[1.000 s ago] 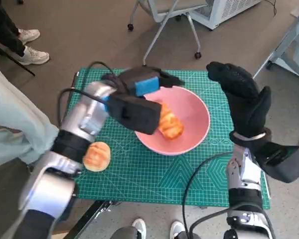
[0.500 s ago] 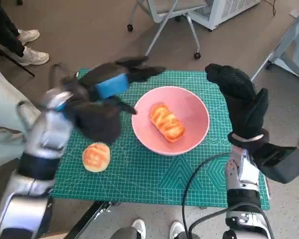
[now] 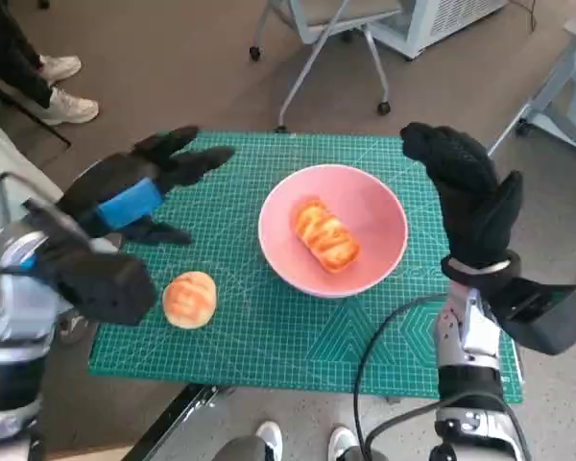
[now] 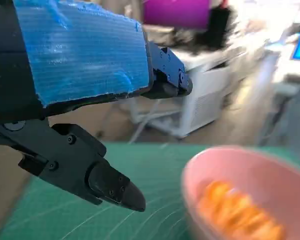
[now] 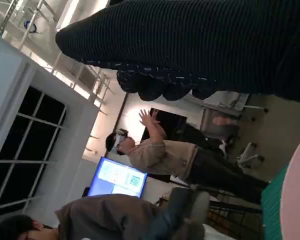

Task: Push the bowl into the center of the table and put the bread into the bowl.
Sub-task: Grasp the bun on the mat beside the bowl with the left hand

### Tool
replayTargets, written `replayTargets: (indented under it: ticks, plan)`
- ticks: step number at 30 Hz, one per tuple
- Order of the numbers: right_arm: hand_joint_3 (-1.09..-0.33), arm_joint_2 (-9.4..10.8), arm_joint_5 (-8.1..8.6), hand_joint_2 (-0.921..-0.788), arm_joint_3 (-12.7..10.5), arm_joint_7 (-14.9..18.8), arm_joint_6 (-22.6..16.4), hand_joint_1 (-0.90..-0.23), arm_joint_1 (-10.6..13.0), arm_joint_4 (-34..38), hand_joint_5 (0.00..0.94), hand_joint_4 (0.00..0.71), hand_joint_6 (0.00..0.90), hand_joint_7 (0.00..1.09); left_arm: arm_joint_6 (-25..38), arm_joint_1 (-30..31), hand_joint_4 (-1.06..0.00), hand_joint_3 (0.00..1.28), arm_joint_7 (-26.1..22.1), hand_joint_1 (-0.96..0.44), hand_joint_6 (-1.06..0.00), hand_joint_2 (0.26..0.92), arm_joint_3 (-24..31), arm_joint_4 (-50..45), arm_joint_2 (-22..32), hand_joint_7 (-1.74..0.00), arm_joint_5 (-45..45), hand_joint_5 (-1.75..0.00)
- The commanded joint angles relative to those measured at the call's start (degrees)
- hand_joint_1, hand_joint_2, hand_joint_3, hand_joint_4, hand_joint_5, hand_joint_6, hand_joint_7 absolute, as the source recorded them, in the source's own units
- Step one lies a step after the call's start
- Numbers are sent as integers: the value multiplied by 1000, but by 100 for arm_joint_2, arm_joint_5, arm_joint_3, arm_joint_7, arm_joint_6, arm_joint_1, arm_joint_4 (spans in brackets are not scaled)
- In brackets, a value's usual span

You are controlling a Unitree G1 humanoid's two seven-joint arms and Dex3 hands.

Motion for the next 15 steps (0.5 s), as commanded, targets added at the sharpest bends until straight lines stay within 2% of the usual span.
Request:
replayTargets:
  ticks: [1,6,11,15]
  plan:
    - [-712,15,29,-921,13,44,99,-686,93,39,1,194,46,550,83,449,-137,0,-194,-315,-283,752,219,-418,249,-1,-201,-6]
    - [-714,-1,25,-921,9,66,113,-686,81,49,0,194,45,549,224,850,-126,2,-412,-246,-272,713,355,-727,382,0,-387,-2]
    - [-715,-15,15,-921,12,73,132,-686,86,25,0,193,45,550,479,1178,-91,2,-646,-61,-244,675,413,-1041,432,-2,-558,-2]
    - [-715,-31,28,-921,4,85,164,-686,86,18,0,194,45,551,648,1382,-69,2,-760,51,-226,670,365,-1197,437,-1,-588,-2]
